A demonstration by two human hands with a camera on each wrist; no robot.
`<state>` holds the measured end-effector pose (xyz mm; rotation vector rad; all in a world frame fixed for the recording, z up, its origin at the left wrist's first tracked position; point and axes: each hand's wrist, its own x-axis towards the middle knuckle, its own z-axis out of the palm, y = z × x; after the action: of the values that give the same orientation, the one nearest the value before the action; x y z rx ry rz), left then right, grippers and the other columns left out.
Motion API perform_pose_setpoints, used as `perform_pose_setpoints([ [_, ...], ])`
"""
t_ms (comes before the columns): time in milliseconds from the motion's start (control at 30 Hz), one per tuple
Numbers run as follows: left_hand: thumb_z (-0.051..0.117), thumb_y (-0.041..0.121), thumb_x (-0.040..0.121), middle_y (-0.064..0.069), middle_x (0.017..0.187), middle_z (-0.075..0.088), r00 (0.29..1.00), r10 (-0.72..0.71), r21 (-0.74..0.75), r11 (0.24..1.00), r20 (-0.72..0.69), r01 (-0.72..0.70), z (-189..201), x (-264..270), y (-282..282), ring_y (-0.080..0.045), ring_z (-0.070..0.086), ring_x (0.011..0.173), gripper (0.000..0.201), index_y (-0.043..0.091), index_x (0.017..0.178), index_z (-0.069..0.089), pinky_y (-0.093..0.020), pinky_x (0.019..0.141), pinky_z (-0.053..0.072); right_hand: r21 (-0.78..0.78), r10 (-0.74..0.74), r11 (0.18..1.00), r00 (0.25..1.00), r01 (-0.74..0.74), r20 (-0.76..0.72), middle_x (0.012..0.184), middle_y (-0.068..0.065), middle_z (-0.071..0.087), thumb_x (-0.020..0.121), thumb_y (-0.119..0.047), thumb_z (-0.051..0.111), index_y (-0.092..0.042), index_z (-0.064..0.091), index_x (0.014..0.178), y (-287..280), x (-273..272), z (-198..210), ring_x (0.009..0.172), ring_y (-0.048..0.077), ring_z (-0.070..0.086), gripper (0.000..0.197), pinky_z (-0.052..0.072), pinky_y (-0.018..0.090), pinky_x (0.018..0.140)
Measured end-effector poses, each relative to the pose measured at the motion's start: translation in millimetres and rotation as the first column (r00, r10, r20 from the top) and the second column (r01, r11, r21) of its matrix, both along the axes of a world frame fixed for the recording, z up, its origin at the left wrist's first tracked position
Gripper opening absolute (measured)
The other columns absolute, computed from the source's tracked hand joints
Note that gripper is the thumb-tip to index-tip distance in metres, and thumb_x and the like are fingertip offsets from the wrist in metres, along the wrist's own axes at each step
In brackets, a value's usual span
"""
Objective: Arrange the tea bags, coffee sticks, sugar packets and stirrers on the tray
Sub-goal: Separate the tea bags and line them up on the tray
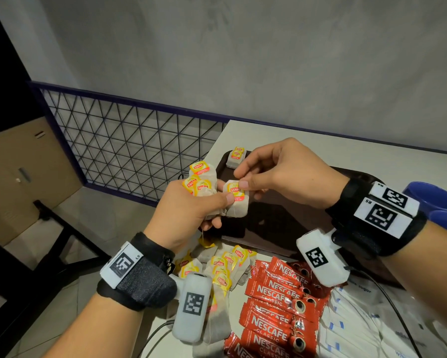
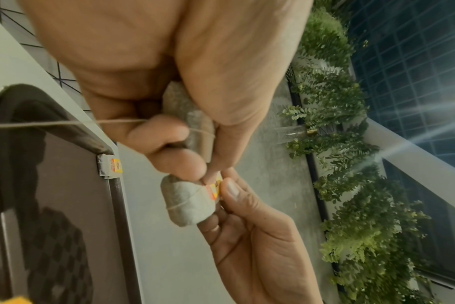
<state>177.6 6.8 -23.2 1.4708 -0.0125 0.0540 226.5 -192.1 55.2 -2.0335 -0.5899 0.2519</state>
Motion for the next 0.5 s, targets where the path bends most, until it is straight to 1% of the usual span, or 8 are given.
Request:
perform_pose_setpoints([
  [100, 0.077, 0.004, 0.086, -0.016, 0.073, 0.071, 1.000, 0.008, 0.012, 1.000, 0.018, -0.008, 2, -1, 0, -0.018, 0.056, 0.045, 0.011, 0.007, 0.095, 0.072, -0.023, 0.041, 0.040, -0.024, 0.005, 1.000, 1.000, -0.005, -0.004, 0.086, 0.014, 0.077, 0.086, -0.006, 0.080, -0.008, 0.079, 0.100, 1, 2, 0, 0.070, 0.020, 0.071, 0.014, 0.064, 0.035, 0.076],
  [200, 0.077, 0.005, 0.086, -0.014, 0.073, 0.071, 0.999, 0.008, 0.022, 1.000, 0.033, -0.008, 3, -2, 0, -0.018, 0.056, 0.046, 0.009, 0.009, 0.093, 0.072, -0.023, 0.041, 0.040, -0.083, 0.001, 0.997, 1.000, 0.001, 0.019, 0.079, 0.004, 0.078, 0.087, -0.016, 0.081, -0.012, 0.081, 0.098, 4, 3, -1, 0.066, 0.016, 0.069, 0.011, 0.061, 0.026, 0.069],
  [267, 0.077, 0.005, 0.086, -0.013, 0.072, 0.072, 0.999, 0.009, 0.027, 1.000, 0.036, -0.010, 3, -3, 0, -0.018, 0.057, 0.046, 0.009, 0.010, 0.092, 0.073, -0.023, 0.041, 0.041, -0.131, 0.009, 0.991, 0.999, -0.003, 0.047, 0.081, 0.002, 0.079, 0.088, -0.019, 0.081, -0.014, 0.082, 0.095, 5, 4, -2, 0.068, 0.013, 0.070, 0.009, 0.061, 0.025, 0.068],
  [333, 0.077, 0.006, 0.087, -0.014, 0.073, 0.073, 0.999, 0.015, 0.029, 0.999, 0.031, -0.016, 3, -3, -1, -0.018, 0.058, 0.047, 0.008, 0.010, 0.093, 0.074, -0.023, 0.041, 0.041, -0.157, 0.007, 0.988, 0.997, 0.005, 0.074, 0.084, 0.001, 0.079, 0.089, -0.020, 0.080, -0.016, 0.083, 0.094, 4, 5, -4, 0.070, 0.013, 0.070, 0.007, 0.061, 0.027, 0.069],
  [400, 0.077, 0.008, 0.088, -0.014, 0.074, 0.073, 0.999, 0.036, 0.024, 0.999, 0.022, -0.037, 2, -1, -1, -0.019, 0.059, 0.048, 0.008, 0.009, 0.095, 0.074, -0.023, 0.041, 0.042, -0.167, -0.014, 0.985, 0.993, 0.034, 0.118, 0.086, 0.000, 0.079, 0.090, -0.022, 0.080, -0.020, 0.083, 0.093, 3, 8, -5, 0.074, 0.017, 0.071, 0.005, 0.060, 0.031, 0.070],
  [467, 0.077, 0.011, 0.089, -0.014, 0.075, 0.072, 0.993, 0.114, 0.016, 0.993, 0.036, -0.115, 2, 2, 0, -0.021, 0.060, 0.051, 0.007, 0.010, 0.095, 0.076, -0.024, 0.042, 0.043, -0.166, -0.048, 0.983, 0.987, 0.073, 0.151, 0.087, -0.002, 0.079, 0.091, -0.024, 0.079, -0.023, 0.082, 0.092, 2, 14, -5, 0.082, 0.023, 0.073, 0.004, 0.063, 0.037, 0.075],
  [500, 0.077, 0.013, 0.089, -0.016, 0.077, 0.073, 0.984, 0.169, 0.008, 0.985, 0.051, -0.170, 2, 3, 1, -0.021, 0.061, 0.053, 0.007, 0.010, 0.095, 0.077, -0.025, 0.044, 0.044, -0.161, -0.067, 0.983, 0.986, 0.092, 0.156, 0.088, -0.003, 0.079, 0.091, -0.024, 0.078, -0.023, 0.081, 0.092, 2, 18, -6, 0.085, 0.024, 0.074, 0.004, 0.064, 0.039, 0.078],
])
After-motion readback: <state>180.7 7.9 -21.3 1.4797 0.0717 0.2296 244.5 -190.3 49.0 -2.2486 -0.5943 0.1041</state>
